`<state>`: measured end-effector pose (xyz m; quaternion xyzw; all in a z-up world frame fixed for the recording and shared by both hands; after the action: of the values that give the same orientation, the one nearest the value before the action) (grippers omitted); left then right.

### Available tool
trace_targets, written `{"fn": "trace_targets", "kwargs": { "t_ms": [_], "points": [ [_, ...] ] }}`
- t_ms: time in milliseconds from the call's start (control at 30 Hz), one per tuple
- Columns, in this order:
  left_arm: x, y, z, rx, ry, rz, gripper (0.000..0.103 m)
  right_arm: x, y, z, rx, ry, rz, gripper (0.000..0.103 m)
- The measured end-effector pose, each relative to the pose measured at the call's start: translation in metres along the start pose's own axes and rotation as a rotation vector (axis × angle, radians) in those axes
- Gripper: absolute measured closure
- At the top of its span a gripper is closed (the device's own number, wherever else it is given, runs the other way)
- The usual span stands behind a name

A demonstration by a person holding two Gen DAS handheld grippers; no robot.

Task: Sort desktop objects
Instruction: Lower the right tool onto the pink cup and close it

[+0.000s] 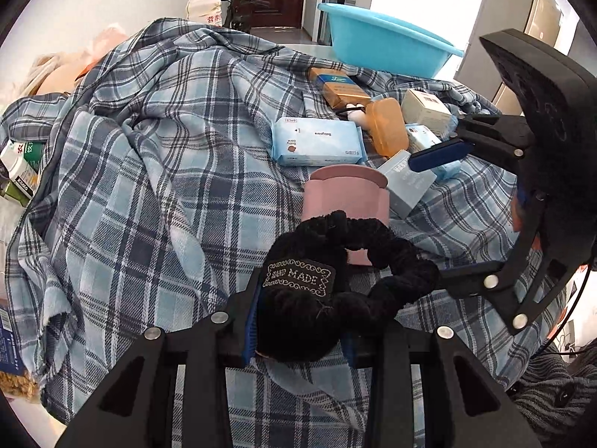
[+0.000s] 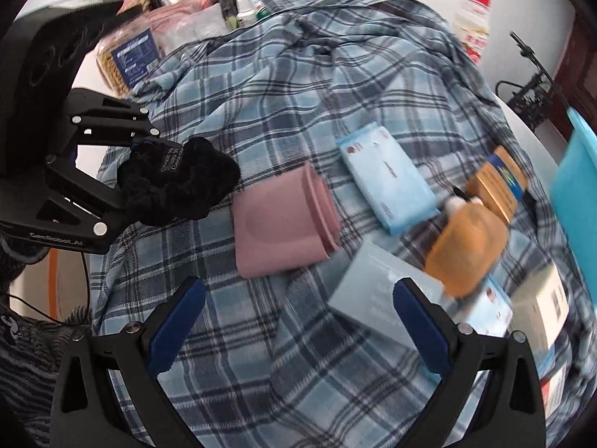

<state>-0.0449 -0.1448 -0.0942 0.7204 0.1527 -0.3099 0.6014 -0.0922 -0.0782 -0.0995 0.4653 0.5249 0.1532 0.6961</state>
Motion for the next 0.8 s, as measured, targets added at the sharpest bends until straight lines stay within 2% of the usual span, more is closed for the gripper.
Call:
{"fn": "trace_targets", "kwargs": {
  "t_ms": [200, 367, 567, 600, 633, 667, 800],
  "points": [
    [0.008, 0.002, 0.004, 0.006, -0.009, 0.009, 0.066, -0.011, -0.024, 0.012, 0.016, 0.092, 0.042, 0.003],
    [0.016, 0.002, 0.005, 0.010, -0.007, 0.016, 0.066, -0.019, -0.037, 0.015, 0.061, 0.163, 0.040, 0.003],
    [0.019, 0.004, 0.002, 0.012, -0.012, 0.012, 0.066, -0.019, -0.048, 0.010, 0.050, 0.150, 0.053, 0.004],
    [0.019, 0.004, 0.002, 0.014, -0.011, 0.011, 0.066, -0.019, -0.046, 0.010, 0.049, 0.142, 0.042, 0.013],
    [0.019, 0.005, 0.001, 0.016, -0.011, 0.011, 0.066, -0.020, -0.044, 0.010, 0.043, 0.128, 0.034, 0.031],
    [0.018, 0.005, 0.000, 0.020, -0.011, 0.011, 0.066, -0.020, -0.042, 0.010, 0.034, 0.114, 0.037, 0.035],
    [0.016, 0.007, -0.006, 0.030, -0.026, 0.011, 0.066, -0.013, -0.033, 0.008, 0.056, 0.090, 0.041, 0.035]
  ]
}}
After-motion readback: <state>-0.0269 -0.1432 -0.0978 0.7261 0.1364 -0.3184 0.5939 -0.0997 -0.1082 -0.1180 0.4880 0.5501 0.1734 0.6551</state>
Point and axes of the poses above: each gripper's, at about its wrist camera, not at the fingertips, and y roughly against the way its jaws point, z to its left, x to its underside, the point moved 7 cm from there along -y, roughly the way its jaws point, and after that the axes turned 8 degrees about -z, right-handed, at the moved point
